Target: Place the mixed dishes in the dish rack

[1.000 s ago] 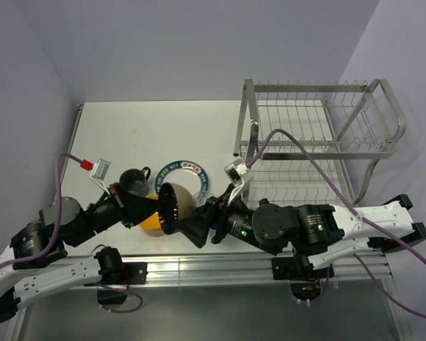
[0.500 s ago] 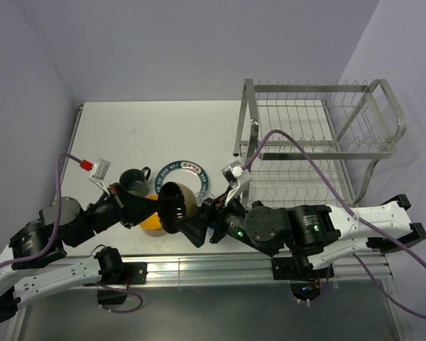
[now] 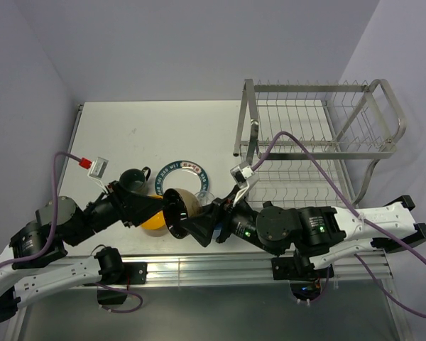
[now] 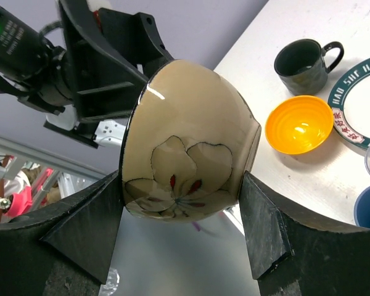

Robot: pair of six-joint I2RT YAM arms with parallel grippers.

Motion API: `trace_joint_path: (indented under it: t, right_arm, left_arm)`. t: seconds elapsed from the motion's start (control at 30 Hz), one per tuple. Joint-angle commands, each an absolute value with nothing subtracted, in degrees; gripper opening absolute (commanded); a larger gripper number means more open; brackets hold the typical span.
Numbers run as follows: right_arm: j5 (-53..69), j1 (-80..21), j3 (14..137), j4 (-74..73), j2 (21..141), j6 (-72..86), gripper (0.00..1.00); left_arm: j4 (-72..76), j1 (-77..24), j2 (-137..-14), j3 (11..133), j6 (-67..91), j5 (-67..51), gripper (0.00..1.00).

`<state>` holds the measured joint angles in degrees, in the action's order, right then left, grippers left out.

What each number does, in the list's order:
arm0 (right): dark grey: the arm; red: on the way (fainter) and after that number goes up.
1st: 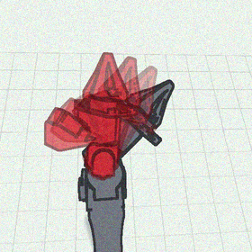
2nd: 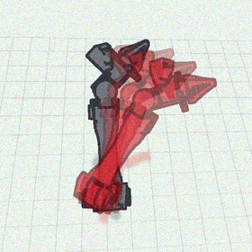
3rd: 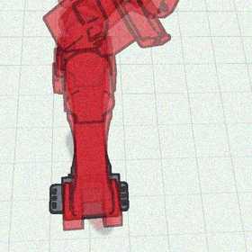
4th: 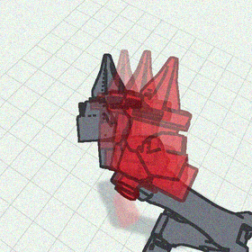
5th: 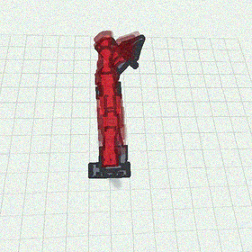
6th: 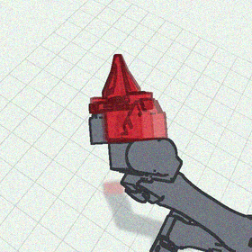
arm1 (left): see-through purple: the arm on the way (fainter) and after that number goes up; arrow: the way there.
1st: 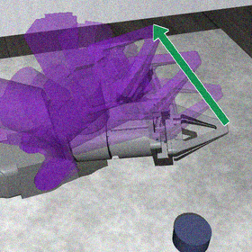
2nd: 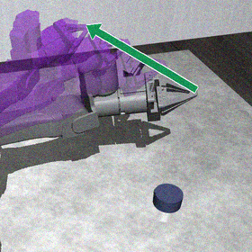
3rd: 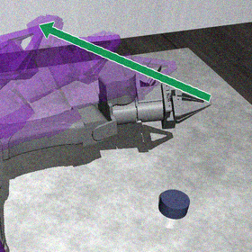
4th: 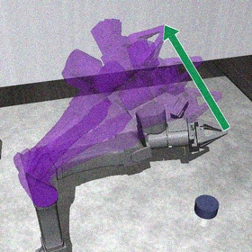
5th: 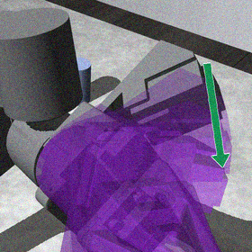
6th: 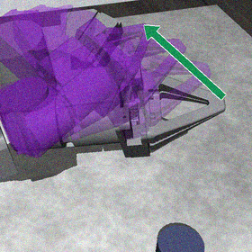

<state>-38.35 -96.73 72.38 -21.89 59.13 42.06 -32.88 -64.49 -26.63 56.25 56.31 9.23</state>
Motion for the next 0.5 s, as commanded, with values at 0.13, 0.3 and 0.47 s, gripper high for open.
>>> trace_joint_path:
  t: [0.13,0.3,0.47]
  right_arm:
    - [-41.66,-96.86,71.81,-15.91,56.87,42.01,0.0]
    - [-42.28,-96.86,71.98,-16.44,57.13,42.71,0.0]
    - [-43.41,-96.94,73.74,-18.54,57.13,41.75,0.0]
  left_arm:
    - [-29.79,-64.69,-24.09,56.43,56.25,8.96,0.71]
    - [-29.88,-64.69,-24.26,56.43,56.07,8.88,0.73]
    - [-32.86,-64.69,-23.38,57.04,56.78,12.64,0.73]
